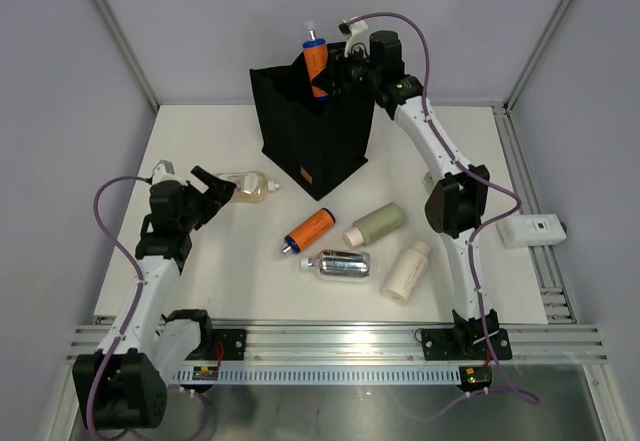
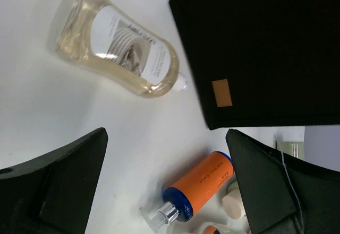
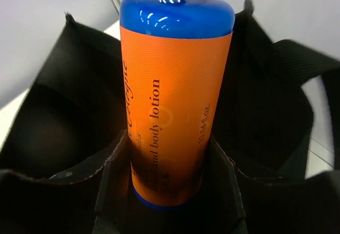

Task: Place the personal care products into the canvas bag

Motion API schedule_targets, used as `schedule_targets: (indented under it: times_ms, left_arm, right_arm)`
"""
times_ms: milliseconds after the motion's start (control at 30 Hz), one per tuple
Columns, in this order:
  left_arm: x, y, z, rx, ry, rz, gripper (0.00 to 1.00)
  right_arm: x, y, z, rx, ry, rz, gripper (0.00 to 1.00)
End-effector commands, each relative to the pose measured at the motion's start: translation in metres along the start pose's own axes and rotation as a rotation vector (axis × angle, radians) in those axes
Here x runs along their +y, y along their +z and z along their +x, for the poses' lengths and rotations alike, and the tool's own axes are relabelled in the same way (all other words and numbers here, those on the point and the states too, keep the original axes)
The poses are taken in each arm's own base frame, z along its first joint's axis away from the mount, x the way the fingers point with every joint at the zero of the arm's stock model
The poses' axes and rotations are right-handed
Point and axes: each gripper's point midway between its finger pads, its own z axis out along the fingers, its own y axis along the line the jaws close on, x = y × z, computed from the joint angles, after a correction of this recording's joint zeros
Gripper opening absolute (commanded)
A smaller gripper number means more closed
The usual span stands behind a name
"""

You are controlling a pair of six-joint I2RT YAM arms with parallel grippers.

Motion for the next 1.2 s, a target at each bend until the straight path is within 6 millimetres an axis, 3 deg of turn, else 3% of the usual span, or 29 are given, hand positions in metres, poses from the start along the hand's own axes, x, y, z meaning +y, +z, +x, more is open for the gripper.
schedule_targets:
  times_ms: [0, 67, 100, 167, 200, 267, 333, 500, 533, 600, 667, 733, 767, 833, 900, 967, 1167]
  left_arm:
    - [0.016, 0.010, -0.008, -0.008, -0.193, -0.164, 0.99]
    - [0.027, 0.018, 0.000, 0.050, -0.271, -0.265, 0.99]
    - [0.027, 0.021, 0.002, 0.072, -0.284, -0.290, 0.99]
    - [0.038, 0.028, 0.016, 0.148, -0.319, -0.380, 0.99]
    - [0.031, 0.032, 0.010, 0.149, -0.322, -0.380, 0.99]
    - [0.039, 0.039, 0.019, 0.189, -0.349, -0.456, 0.99]
    - [0.032, 0.048, 0.015, 0.178, -0.350, -0.474, 0.99]
    - [0.037, 0.070, 0.030, 0.228, -0.341, -0.564, 0.99]
    - [0.034, 0.075, 0.023, 0.203, -0.350, -0.584, 0.99]
    - [0.049, 0.079, 0.039, 0.251, -0.345, -0.701, 0.99]
    - [0.051, 0.083, 0.036, 0.242, -0.360, -0.781, 0.99]
    - [0.058, 0.101, 0.049, 0.276, -0.368, -0.812, 0.99]
    - [0.052, 0.114, 0.044, 0.258, -0.383, -0.784, 0.99]
    - [0.058, 0.135, 0.050, 0.258, -0.404, -0.795, 0.99]
    - [0.051, 0.155, 0.039, 0.218, -0.416, -0.772, 0.99]
    - [0.058, 0.166, 0.042, 0.215, -0.427, -0.800, 0.99]
    - [0.067, 0.181, 0.055, 0.227, -0.526, -0.855, 0.99]
  right_arm:
    - [0.038, -0.018, -0.057, -0.128, -0.153, -0.016, 0.40]
    - [0.040, -0.022, -0.058, -0.121, -0.193, -0.014, 0.60]
    - [0.038, -0.022, -0.051, -0.102, -0.191, -0.002, 0.76]
    - [0.038, -0.025, -0.050, -0.090, -0.222, -0.001, 0.81]
    - [0.037, -0.025, -0.043, -0.069, -0.220, -0.002, 0.82]
    - [0.038, -0.028, -0.040, -0.055, -0.236, -0.013, 0.83]
    - [0.041, -0.031, -0.035, -0.037, -0.239, -0.032, 0.83]
    - [0.062, -0.041, -0.031, -0.012, -0.254, -0.137, 0.84]
    - [0.065, -0.044, -0.032, -0.012, -0.259, -0.158, 0.84]
    - [0.078, -0.057, -0.038, -0.001, -0.250, -0.222, 0.85]
    - [0.084, -0.072, -0.047, -0.004, -0.235, -0.255, 0.86]
    - [0.093, -0.085, -0.046, 0.007, -0.204, -0.314, 0.86]
    - [0.096, -0.097, -0.054, -0.004, -0.204, -0.325, 0.86]
    - [0.102, -0.108, -0.044, 0.023, -0.182, -0.377, 0.86]
    - [0.108, -0.127, -0.042, 0.033, -0.173, -0.400, 0.89]
    - [0.111, -0.142, -0.033, 0.052, -0.171, -0.409, 0.90]
    - [0.117, -0.175, -0.011, 0.106, -0.142, -0.448, 0.92]
